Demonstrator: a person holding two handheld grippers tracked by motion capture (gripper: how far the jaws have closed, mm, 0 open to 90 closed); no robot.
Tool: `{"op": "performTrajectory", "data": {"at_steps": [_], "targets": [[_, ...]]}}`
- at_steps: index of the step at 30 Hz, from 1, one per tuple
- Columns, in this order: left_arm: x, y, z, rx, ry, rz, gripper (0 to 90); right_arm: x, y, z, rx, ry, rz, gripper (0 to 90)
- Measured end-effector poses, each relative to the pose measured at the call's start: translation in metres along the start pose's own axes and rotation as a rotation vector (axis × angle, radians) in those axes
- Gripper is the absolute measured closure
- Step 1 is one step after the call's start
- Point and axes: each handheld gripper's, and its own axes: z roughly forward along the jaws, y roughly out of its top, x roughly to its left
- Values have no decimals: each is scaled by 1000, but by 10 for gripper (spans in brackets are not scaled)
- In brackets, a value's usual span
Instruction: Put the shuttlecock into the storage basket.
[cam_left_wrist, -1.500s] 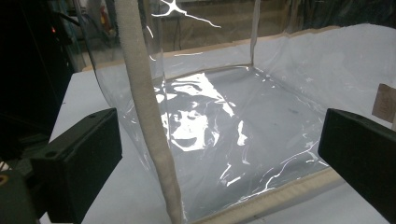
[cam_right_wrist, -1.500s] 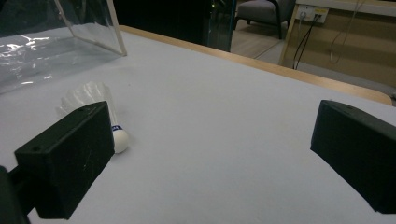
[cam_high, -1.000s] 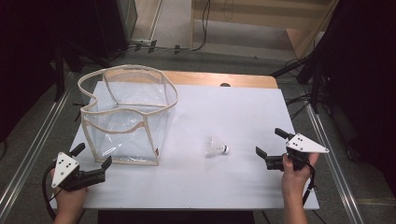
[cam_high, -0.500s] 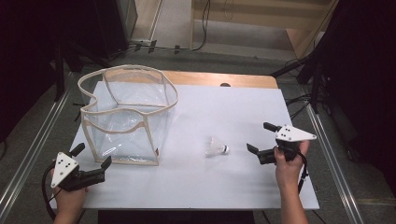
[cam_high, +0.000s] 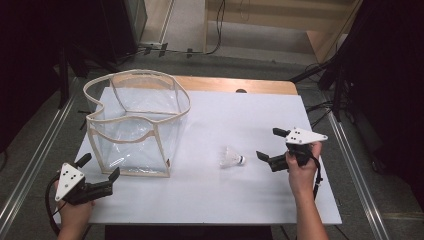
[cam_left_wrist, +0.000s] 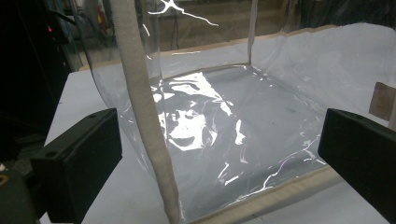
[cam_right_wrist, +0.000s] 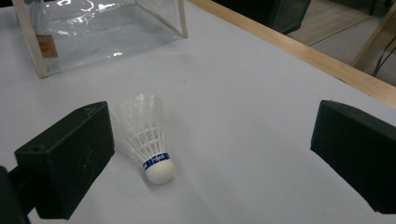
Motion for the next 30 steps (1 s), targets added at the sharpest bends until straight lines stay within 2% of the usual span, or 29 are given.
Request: {"op": "performTrajectory", "data": {"at_steps": [5,12,19,25,27,28,30], "targets": [[0,0,0,-2,-1,-2,3,2,4,9,15,21,-11,0],[0,0,0,0,0,3,3,6,9,23,68,52,-42,0],[0,0,0,-1,-1,1,3,9,13,28,94,65,-57,0],[-1,0,0,-2,-1,2,3,11,18,32,151,82,-82,0],[-1,0,0,-1,-1,2,3,12,20,33,173,77,-93,0],[0,0,0,0,0,2,3,12,21,35,204,73,-95,0],[0,0,0,0,-2,2,3,12,22,36,213,68,-99,0]]}}
